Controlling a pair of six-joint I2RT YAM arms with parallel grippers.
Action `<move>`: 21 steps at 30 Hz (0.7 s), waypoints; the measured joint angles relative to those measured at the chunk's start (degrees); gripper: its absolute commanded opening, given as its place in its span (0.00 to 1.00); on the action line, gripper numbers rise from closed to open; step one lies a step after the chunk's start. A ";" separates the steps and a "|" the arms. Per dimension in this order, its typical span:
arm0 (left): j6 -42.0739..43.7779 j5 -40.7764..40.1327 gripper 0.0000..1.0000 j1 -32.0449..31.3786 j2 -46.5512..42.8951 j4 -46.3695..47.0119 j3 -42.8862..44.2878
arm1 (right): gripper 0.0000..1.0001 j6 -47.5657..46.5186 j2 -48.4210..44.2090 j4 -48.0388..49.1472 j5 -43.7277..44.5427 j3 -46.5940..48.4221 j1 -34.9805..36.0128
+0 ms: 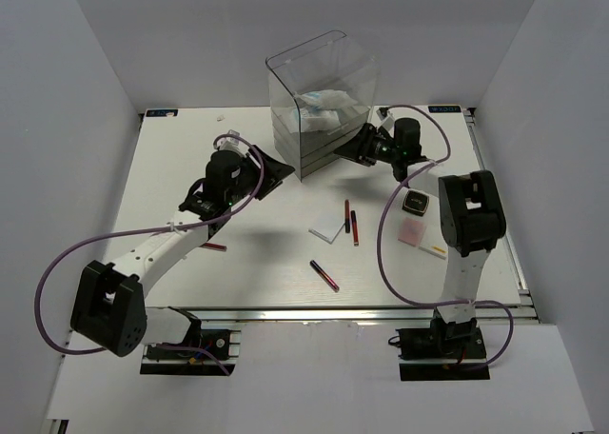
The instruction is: Organize the makeup
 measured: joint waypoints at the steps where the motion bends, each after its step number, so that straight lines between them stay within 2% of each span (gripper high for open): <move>1: -0.02 -0.26 0.66 0.00 -0.28 0.68 -0.04 | 0.48 0.90 1.42 0.90 -0.35 1.11 0.04; 7: -0.22 -1.64 0.67 0.17 -1.18 2.49 -0.39 | 0.48 4.96 7.69 4.44 -1.14 5.20 0.02; 21: -0.35 -1.79 0.67 0.37 -0.37 2.82 -0.50 | 0.48 10.51 11.30 11.43 -1.01 6.03 0.02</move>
